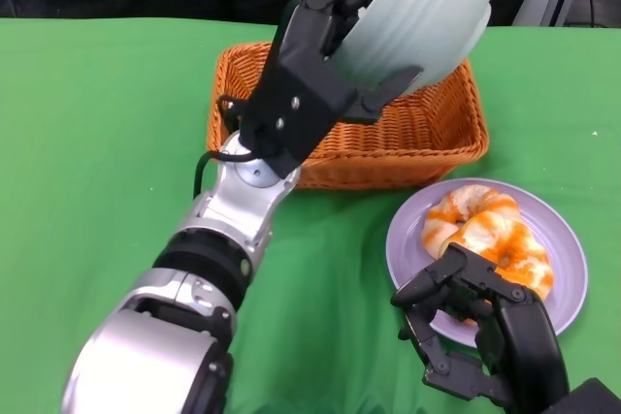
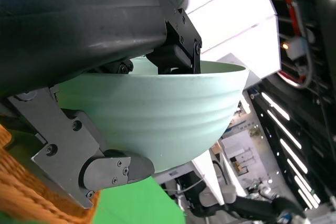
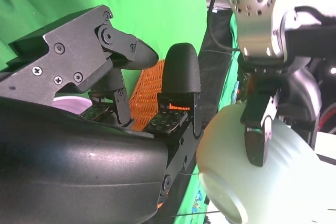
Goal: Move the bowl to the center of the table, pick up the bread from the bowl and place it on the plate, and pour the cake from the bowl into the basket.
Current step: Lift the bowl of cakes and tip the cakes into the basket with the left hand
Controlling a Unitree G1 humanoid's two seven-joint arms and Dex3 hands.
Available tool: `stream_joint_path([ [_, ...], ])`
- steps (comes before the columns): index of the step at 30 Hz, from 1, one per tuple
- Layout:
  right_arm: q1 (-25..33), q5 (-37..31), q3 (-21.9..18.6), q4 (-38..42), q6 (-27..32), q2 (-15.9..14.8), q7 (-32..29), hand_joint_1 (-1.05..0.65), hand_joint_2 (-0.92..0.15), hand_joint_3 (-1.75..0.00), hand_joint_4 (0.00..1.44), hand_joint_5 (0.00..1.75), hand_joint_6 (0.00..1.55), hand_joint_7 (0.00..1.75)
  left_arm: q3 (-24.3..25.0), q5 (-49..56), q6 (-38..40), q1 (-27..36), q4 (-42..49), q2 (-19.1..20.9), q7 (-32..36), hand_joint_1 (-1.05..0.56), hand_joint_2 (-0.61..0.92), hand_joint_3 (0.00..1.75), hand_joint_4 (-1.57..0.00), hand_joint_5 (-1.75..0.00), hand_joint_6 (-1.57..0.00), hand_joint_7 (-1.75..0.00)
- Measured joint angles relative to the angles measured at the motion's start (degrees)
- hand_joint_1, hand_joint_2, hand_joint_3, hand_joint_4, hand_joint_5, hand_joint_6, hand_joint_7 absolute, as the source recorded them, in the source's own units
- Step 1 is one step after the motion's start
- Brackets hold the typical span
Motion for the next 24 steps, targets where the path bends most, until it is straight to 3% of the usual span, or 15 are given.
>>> stream_joint_path([
  [6,0.1,0.0,0.0,0.0,-0.2,0.0,0.0,-0.11,-0.58,-0.94,0.71,1.58,0.68,1.31,2.3,-3.2,4.0,-0.3,0.0,-1.4,-1.4,-0.10,0.54,1.17,-0.74,-1.74,-0.65,-1.59],
  [18,0.3,0.0,0.1,0.4,-0.6,-0.1,0.4,-0.07,-0.59,-0.96,0.72,1.55,0.69,1.30,5.1,-7.1,6.2,-1.6,0.0,-2.6,-3.8,-0.12,0.51,1.17,-0.69,-1.66,-0.65,-1.56],
  [24,0.3,0.0,0.2,1.0,-1.1,-0.1,0.5,-0.08,-0.59,-0.96,0.72,1.54,0.69,1.30,6.6,-8.6,8.4,-2.1,0.0,-3.1,-4.8,-0.12,0.45,1.25,-0.70,-1.60,-0.68,-1.54],
])
